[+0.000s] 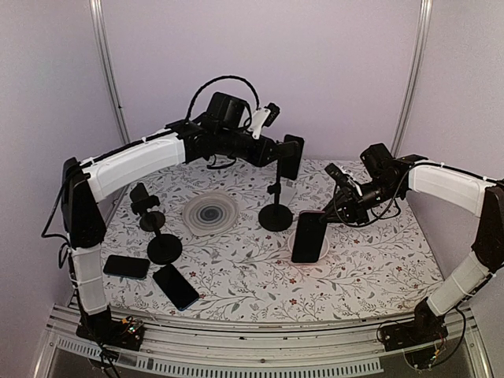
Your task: Place the phone on the phone stand
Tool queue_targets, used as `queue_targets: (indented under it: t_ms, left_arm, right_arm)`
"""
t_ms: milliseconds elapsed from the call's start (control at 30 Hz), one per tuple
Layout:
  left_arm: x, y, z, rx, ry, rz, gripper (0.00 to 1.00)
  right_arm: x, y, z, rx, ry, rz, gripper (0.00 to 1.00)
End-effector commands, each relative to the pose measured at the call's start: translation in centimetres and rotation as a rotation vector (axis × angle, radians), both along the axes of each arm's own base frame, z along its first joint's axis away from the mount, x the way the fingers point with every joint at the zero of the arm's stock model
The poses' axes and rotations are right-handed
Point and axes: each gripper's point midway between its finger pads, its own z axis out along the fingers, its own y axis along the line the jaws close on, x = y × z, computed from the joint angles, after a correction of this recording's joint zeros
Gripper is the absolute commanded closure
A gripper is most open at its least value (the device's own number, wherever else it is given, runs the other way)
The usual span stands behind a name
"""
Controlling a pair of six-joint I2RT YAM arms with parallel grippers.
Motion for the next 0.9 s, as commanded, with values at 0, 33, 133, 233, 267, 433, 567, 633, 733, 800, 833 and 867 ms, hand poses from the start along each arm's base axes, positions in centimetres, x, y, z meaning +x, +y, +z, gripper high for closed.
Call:
queue_targets:
  t_ms: [0, 33, 133, 233, 267, 433, 567, 633, 733, 800, 833, 867]
  left_arm:
    - [1.6, -0.3, 3.2, -0.089, -0.052, -0.028, 1.0]
    - [1.7, -0.4, 3.1, -0.087, -0.045, -0.03, 1.0]
    - [1.6, -0.4, 3.0, -0.083, -0.014, -0.053, 1.0]
    - [1.4, -0.3, 3.3, -0.069, 0.005, -0.067, 1.0]
    - [1.3, -0.3, 3.3, -0.061, 0.012, -0.07, 1.0]
    - [0.9, 0.2, 3.9, -0.039, 0.033, -0.078, 1.0]
    - [0.9, 0.5, 4.1, -0.044, 0.045, -0.067, 1.0]
    - [1.1, 0.5, 3.9, -0.041, 0.046, -0.061, 1.0]
    - [1.3, 0.5, 2.9, -0.03, 0.063, -0.051, 1.0]
    - [1.2, 0.3, 2.3, -0.026, 0.078, -0.052, 0.98]
    - [1.2, 0.4, 1.8, -0.019, 0.088, -0.049, 0.92]
    - [1.2, 0.5, 1.6, -0.017, 0.092, -0.044, 0.85]
  right_arm:
    - [-0.4, 0.1, 1.4, 0.045, -0.027, 0.009, 1.0]
    - [-0.4, 0.1, 1.4, 0.045, -0.025, 0.009, 1.0]
    - [-0.3, 0.1, 1.3, 0.044, -0.022, 0.009, 1.0]
    - [-0.3, 0.1, 1.3, 0.045, -0.02, 0.01, 1.0]
    - [-0.3, 0.1, 1.3, 0.045, -0.018, 0.009, 1.0]
    - [-0.2, 0.2, 1.3, 0.048, -0.018, 0.011, 1.0]
    - [-0.2, 0.2, 1.2, 0.046, -0.013, 0.01, 1.0]
    - [-0.2, 0.2, 1.2, 0.047, -0.011, 0.011, 1.0]
    - [-0.2, 0.2, 1.3, 0.05, -0.011, 0.011, 1.0]
    - [-0.2, 0.3, 1.4, 0.052, -0.007, 0.011, 1.0]
    - [-0.2, 0.3, 1.6, 0.054, -0.011, 0.012, 1.0]
    - [-0.1, 0.3, 1.7, 0.052, -0.012, 0.009, 1.0]
